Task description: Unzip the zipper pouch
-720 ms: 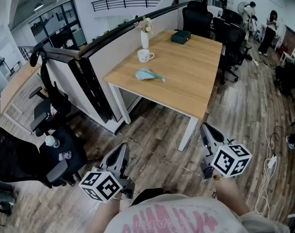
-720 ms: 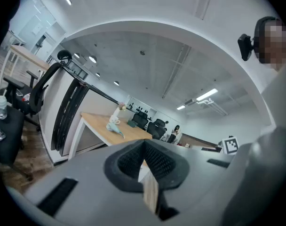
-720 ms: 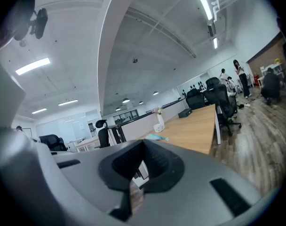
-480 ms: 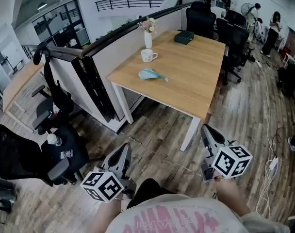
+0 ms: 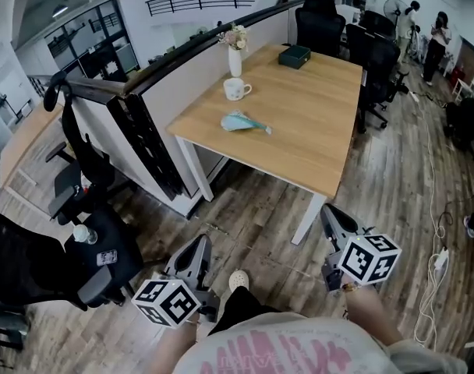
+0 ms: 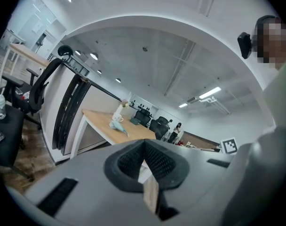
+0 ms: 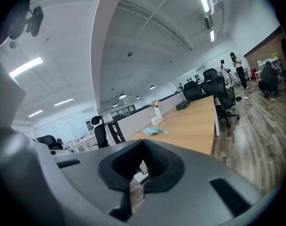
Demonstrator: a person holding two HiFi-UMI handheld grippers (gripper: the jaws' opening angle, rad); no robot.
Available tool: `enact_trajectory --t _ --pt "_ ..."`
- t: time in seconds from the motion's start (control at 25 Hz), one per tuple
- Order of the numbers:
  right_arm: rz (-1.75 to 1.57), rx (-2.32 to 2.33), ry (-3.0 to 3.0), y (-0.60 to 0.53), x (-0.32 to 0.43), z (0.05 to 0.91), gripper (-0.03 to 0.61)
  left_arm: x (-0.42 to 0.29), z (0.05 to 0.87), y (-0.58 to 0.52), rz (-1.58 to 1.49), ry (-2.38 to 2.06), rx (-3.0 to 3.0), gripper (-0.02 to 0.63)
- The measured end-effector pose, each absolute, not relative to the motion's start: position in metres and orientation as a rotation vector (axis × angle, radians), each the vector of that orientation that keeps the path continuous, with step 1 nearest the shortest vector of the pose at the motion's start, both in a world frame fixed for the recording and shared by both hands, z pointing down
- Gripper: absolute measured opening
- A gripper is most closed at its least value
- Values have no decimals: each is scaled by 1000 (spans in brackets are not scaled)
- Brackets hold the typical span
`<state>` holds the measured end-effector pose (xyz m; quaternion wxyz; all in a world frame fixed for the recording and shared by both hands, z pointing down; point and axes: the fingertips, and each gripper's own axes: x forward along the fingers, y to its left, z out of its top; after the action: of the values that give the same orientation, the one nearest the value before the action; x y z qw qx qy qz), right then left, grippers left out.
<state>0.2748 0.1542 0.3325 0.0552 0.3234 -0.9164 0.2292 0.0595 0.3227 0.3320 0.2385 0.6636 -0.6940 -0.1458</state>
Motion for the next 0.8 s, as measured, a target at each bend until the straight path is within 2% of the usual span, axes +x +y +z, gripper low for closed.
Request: enact_trajectory --t 0.56,0.8 --pt "740 1034 -2824 37 137 322 -3 -77 317 190 -359 -1864 1907 1" --pt "765 1087 -2824 5 96 333 -3 -113 322 148 -356 -1796 1969 2"
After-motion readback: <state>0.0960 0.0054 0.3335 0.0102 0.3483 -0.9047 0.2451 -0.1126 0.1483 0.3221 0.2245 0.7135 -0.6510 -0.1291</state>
